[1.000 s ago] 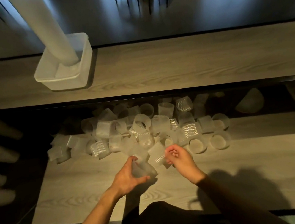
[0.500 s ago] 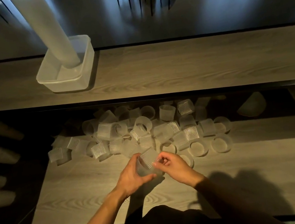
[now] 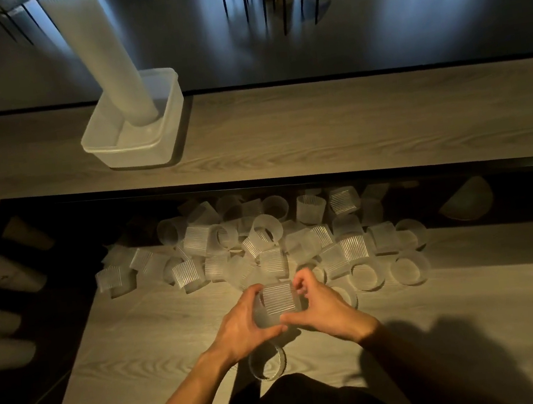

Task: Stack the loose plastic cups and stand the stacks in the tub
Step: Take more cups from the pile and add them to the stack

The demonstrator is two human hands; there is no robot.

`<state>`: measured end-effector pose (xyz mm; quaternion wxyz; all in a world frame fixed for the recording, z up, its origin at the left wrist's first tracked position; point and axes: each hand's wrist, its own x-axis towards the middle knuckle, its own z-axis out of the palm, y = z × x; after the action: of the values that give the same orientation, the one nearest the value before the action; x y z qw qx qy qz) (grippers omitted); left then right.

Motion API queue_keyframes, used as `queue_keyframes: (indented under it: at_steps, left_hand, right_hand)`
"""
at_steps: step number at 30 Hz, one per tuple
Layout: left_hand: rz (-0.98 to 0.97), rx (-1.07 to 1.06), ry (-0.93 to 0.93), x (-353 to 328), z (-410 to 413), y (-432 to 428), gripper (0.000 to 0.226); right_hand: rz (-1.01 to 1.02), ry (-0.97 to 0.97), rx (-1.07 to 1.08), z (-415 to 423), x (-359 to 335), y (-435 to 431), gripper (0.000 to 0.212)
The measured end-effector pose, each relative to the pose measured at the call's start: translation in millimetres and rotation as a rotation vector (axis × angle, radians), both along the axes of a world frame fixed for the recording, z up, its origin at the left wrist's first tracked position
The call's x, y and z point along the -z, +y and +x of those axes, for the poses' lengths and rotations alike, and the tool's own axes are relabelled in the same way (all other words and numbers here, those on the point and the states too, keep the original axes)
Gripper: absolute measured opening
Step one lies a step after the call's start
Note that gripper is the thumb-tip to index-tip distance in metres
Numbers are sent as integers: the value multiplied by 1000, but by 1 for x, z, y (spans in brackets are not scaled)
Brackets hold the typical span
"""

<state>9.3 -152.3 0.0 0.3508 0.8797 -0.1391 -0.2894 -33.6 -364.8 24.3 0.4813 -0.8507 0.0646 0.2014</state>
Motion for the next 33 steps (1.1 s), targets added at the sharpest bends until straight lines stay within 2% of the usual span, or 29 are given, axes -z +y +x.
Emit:
queue_keyframes:
  at_steps: [2,3,5,8,11,13,17,20,24,26,28,30,33]
  left_hand:
    - [3,-2,11,3,-2,5,98]
    - [1,-6,18,3,-4,7,98]
    - [-5,-16,16,4,-4,11,97]
    - [-37,-51,26,2,-1,13,94]
    - [-112,-96,55,-6,3,9,92]
    - [-189,-144,65,-11,5,4,87]
    - [-301,-184,93,-18,9,-3,89]
    - [-342,-248,119,-18,9,1,93]
    - [-294,-286,87,-20,13,12,89]
    - [-281,-322,118,-16,7,23,79]
    - [-257,-346,98,-15,3,30,70]
    - [-214,-381,90,-5,-12,46,70]
    - [-172,-397,106,6,-34,67,86]
  right_hand:
    - [49,49,-34,0,-2,-2,93]
    - [68,53,-51,-1,-3,-1,96]
    - [153,50,-13,-1,-3,0,83]
    - [409,37,247,-1,-5,6,61]
    - [635,64,458,-1,-11,18,61]
    - [661,78,443,-2,-14,29,70]
    - [567,90,369,-3,-10,51,60]
    - [496,127,255,-4,-5,60,63]
    - [237,64,106,3,-2,52,67]
    - [172,-5,147,1,5,52,59]
    - [20,-110,183,-5,14,51,48]
    - [-161,-102,101,-19,28,59,41]
    - [-332,31,-87,-41,42,69,57]
